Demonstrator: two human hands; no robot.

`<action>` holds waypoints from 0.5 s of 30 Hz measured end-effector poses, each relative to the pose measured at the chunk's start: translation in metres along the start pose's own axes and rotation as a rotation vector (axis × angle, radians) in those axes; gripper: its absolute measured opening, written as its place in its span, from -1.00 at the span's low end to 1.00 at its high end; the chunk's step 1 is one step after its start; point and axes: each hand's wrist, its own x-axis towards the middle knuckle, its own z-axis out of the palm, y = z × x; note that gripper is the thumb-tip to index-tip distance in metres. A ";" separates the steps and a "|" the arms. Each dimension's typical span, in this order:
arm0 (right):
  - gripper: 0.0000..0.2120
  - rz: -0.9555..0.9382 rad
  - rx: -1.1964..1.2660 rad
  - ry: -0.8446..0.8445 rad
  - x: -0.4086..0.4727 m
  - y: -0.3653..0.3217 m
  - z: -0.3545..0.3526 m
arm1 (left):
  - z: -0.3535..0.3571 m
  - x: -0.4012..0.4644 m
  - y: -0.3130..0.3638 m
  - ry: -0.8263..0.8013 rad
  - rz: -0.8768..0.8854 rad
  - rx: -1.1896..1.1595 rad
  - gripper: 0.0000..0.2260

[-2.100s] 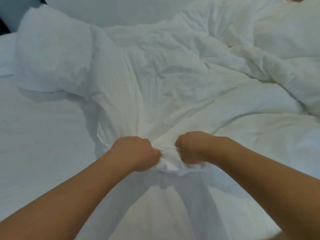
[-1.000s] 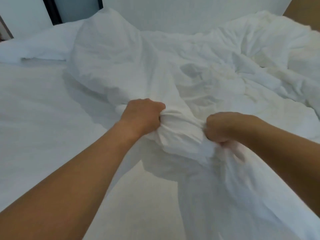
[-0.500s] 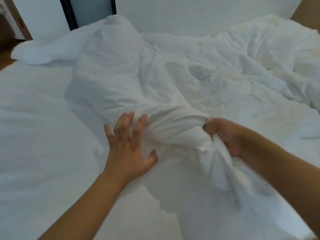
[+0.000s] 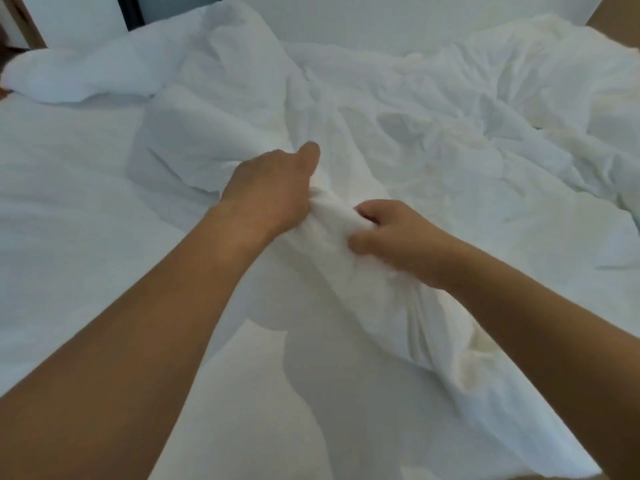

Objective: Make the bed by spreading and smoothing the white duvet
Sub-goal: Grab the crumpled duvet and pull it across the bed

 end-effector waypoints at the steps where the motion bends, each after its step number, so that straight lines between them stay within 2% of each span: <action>1: -0.86 0.032 0.050 0.067 0.009 0.005 0.003 | 0.001 -0.007 -0.003 0.088 0.044 -0.066 -0.77; 3: -0.88 0.052 0.014 0.217 0.024 0.010 0.005 | 0.014 -0.027 -0.006 0.357 0.098 -0.147 -0.81; 5: -0.85 0.079 0.035 0.315 0.031 0.020 0.004 | 0.042 -0.046 -0.012 0.494 0.026 -0.125 -0.72; 6: -0.86 0.092 0.027 0.342 0.032 0.027 0.002 | 0.060 -0.056 -0.015 0.444 -0.035 -0.094 -0.58; 8: -0.91 0.121 -0.083 0.367 0.033 0.046 -0.001 | 0.094 -0.070 -0.017 0.165 -0.173 -0.034 -0.24; 9: -0.92 0.132 -0.159 0.368 0.034 0.056 0.001 | 0.109 -0.073 -0.014 0.027 -0.257 -0.040 -0.12; 10: -0.93 0.136 -0.245 0.369 0.035 0.062 0.004 | 0.120 -0.070 -0.009 -0.044 -0.336 -0.080 -0.05; 12: -0.92 0.101 -0.410 0.384 0.038 0.070 0.016 | 0.130 -0.053 0.000 -0.041 -0.456 -0.182 -0.04; 13: -0.91 0.071 -0.487 0.397 0.038 0.072 0.020 | 0.129 -0.041 0.001 0.012 -0.482 -0.224 -0.09; 15: -0.91 -0.004 -0.605 0.430 0.039 0.077 0.023 | 0.118 -0.022 -0.009 0.195 -0.461 -0.267 -0.33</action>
